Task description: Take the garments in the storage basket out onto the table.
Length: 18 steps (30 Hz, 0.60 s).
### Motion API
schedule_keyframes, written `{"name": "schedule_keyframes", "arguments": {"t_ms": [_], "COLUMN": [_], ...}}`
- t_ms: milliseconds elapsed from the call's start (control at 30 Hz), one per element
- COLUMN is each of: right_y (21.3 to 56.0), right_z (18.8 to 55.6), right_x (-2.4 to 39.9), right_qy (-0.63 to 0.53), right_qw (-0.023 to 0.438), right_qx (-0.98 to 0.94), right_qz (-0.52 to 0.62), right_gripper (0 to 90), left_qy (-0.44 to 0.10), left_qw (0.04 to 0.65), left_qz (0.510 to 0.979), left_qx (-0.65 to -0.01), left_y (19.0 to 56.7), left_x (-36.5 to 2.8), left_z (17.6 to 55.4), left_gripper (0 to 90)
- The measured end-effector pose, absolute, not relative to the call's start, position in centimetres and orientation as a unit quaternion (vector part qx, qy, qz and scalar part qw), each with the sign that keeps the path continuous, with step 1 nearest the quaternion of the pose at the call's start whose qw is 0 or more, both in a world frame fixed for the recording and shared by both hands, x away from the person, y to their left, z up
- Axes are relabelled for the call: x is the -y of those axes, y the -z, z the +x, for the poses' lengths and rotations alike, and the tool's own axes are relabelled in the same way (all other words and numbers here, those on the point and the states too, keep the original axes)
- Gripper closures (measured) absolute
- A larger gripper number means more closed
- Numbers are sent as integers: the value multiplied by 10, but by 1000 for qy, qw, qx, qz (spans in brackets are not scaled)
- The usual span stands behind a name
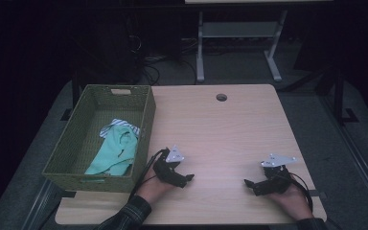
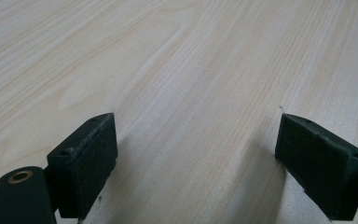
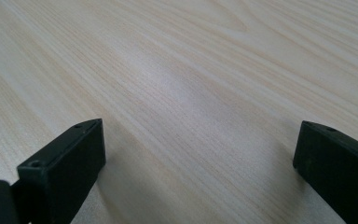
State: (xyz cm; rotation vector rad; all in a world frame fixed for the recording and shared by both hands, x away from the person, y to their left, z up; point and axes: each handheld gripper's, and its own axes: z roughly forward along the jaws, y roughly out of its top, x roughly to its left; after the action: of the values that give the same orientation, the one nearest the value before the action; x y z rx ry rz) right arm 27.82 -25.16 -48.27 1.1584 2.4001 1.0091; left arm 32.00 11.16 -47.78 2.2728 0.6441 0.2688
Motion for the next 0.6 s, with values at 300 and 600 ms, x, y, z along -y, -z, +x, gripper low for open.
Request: {"name": "schedule_keyframes", "arguments": {"t_ms": [300, 600], "right_y": [483, 483], "right_z": [280, 280], "right_x": [251, 251], "right_qy": [-352, -351], "right_qw": [145, 146], "right_qx": [-834, -833], "right_qz": [400, 402], "right_gripper": [17, 17], "left_qy": [-101, -93], "left_qw": [352, 340], "left_qz": [895, 901], "left_qx": [-254, -254], "left_y": [474, 470], "left_x": [-108, -108], "left_z": [322, 321], "left_gripper": [123, 132]}}
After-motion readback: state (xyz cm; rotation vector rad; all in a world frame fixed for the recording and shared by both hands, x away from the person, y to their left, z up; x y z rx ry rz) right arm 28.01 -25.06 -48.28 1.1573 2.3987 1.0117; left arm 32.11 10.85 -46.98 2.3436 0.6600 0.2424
